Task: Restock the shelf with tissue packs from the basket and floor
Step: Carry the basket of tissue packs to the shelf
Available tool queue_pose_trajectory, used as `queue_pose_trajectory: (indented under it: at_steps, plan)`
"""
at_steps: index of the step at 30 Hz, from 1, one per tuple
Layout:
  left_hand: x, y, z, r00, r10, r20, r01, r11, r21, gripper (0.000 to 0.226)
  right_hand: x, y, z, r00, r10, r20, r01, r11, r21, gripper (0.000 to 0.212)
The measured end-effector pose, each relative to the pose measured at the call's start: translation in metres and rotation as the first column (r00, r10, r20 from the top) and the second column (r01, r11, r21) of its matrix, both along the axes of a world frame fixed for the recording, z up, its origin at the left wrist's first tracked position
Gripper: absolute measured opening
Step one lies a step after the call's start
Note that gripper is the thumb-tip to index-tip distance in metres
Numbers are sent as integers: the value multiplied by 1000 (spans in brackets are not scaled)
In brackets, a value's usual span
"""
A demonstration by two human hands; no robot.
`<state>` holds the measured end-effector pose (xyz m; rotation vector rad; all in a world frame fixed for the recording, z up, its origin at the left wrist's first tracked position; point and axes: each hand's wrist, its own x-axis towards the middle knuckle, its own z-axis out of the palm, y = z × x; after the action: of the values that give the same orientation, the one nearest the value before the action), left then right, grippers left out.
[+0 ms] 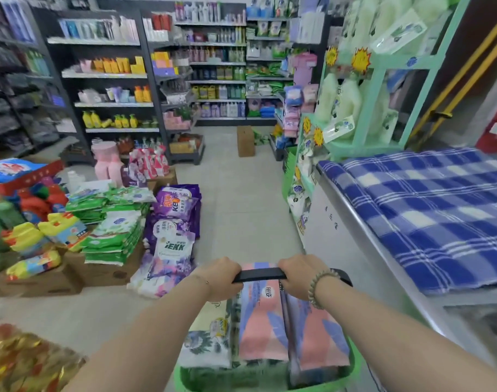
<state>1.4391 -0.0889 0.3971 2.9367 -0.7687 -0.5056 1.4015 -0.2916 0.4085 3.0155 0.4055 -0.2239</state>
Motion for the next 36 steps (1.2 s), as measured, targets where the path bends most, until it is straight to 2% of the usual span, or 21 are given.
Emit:
queue_pose_trajectory:
  at_steps: [5, 10, 16, 27, 36]
  plan:
    - [100, 3, -3, 999, -29, -39, 30, 999, 18, 14, 93, 5, -3, 999, -33, -43, 34, 999, 17, 9]
    - [175, 6, -4, 997, -68, -23, 70, 995, 70, 18, 163, 6, -12, 999, -41, -25, 41, 999, 19, 21]
    - [258, 6, -6, 995, -98, -17, 100, 988, 120, 15, 244, 4, -20, 999, -38, -8, 39, 997, 61, 24]
    - [435, -21, -5, 997, 5, -78, 6, 992, 129, 20, 447, -24, -25, 998, 44, -39, -41, 996, 81, 20]
    - [580, -39, 4, 999, 29, -35, -25, 993, 115, 19, 604, -45, -20, 997, 74, 15, -75, 996, 44, 19]
